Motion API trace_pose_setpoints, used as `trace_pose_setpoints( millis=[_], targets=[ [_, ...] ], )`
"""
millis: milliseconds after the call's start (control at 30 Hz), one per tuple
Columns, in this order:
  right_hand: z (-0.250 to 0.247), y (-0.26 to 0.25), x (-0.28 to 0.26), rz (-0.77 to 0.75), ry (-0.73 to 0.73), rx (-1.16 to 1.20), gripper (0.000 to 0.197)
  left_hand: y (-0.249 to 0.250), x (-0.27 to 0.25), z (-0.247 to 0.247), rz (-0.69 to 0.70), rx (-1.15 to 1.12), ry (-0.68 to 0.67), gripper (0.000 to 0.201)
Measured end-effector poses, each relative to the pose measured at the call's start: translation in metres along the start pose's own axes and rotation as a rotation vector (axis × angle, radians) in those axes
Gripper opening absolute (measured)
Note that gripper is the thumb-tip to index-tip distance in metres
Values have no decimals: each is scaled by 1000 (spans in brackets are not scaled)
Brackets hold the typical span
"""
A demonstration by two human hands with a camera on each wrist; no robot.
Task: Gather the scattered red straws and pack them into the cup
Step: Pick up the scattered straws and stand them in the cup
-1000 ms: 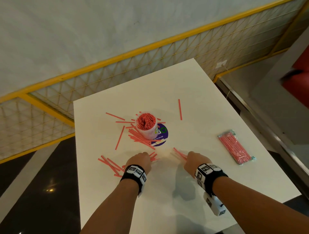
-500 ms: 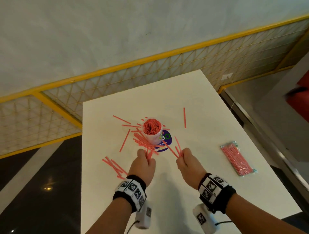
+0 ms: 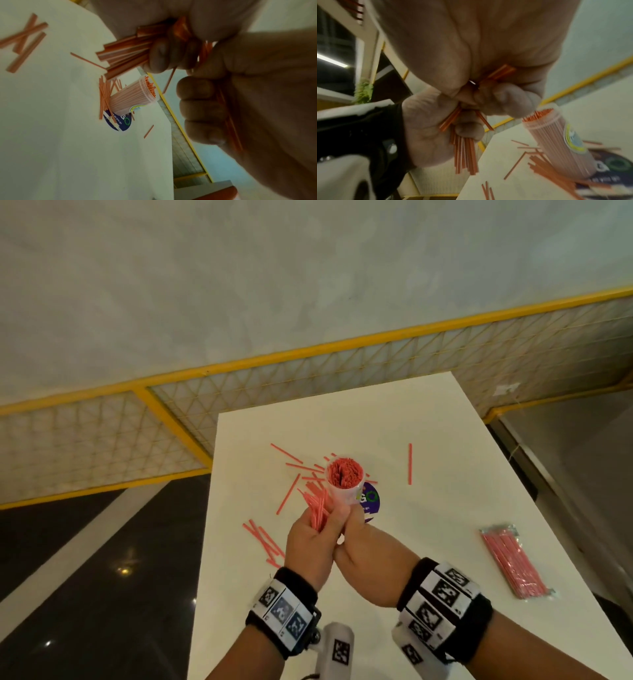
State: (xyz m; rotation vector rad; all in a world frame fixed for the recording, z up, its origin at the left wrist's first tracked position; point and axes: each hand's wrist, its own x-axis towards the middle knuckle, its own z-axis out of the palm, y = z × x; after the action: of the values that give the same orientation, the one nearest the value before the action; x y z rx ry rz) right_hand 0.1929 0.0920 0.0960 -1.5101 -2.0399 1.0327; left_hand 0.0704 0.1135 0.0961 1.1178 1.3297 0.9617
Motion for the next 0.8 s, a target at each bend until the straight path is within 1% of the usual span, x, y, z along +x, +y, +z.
trace_pose_setpoints(
  millis=[33, 100, 167, 233, 267, 300, 333, 400, 500, 567, 600, 667, 700, 733, 800],
  targets=[
    [0, -2, 0, 1, 15, 48, 34, 1, 1, 1, 17, 40, 26, 25],
    [3, -1, 0, 18, 59, 194, 38, -2, 8, -1, 34, 62, 78, 31],
    [8, 6, -2, 90, 50, 236, 53, 0, 12, -1, 48, 55, 113, 41],
    [8, 10, -4, 196, -48, 297, 70, 9, 9, 2, 70, 90, 94, 50],
    [7, 10, -4, 242, -103, 357, 71, 14, 7, 5, 97, 101, 73, 51],
    [6, 11, -3, 264, -141, 420, 66, 20, 4, 8, 125, 102, 55, 50],
    [2, 9, -3, 266, -153, 467, 56, 24, 3, 10, 150, 102, 37, 48],
    [-4, 7, -1, 236, -127, 503, 40, 28, 3, 12, 177, 117, 14, 51],
    [-12, 4, 0, 218, -112, 579, 34, 26, 8, 11, 191, 118, -2, 50],
    [-13, 5, 2, 226, -130, 628, 34, 23, 10, 13, 199, 145, -7, 50],
    [-12, 6, 2, 233, -135, 663, 38, 22, 12, 14, 197, 138, -10, 48],
    [-10, 8, 4, 249, -116, 723, 52, 25, 13, 16, 191, 129, -23, 44],
    [-9, 9, 5, 254, -101, 733, 59, 26, 14, 17, 199, 134, -31, 47],
    [-9, 10, 5, 259, -94, 738, 61, 28, 14, 18, 214, 142, -43, 51],
    [-11, 9, 6, 260, -79, 758, 54, 29, 14, 19, 221, 148, -56, 55]
  ],
)
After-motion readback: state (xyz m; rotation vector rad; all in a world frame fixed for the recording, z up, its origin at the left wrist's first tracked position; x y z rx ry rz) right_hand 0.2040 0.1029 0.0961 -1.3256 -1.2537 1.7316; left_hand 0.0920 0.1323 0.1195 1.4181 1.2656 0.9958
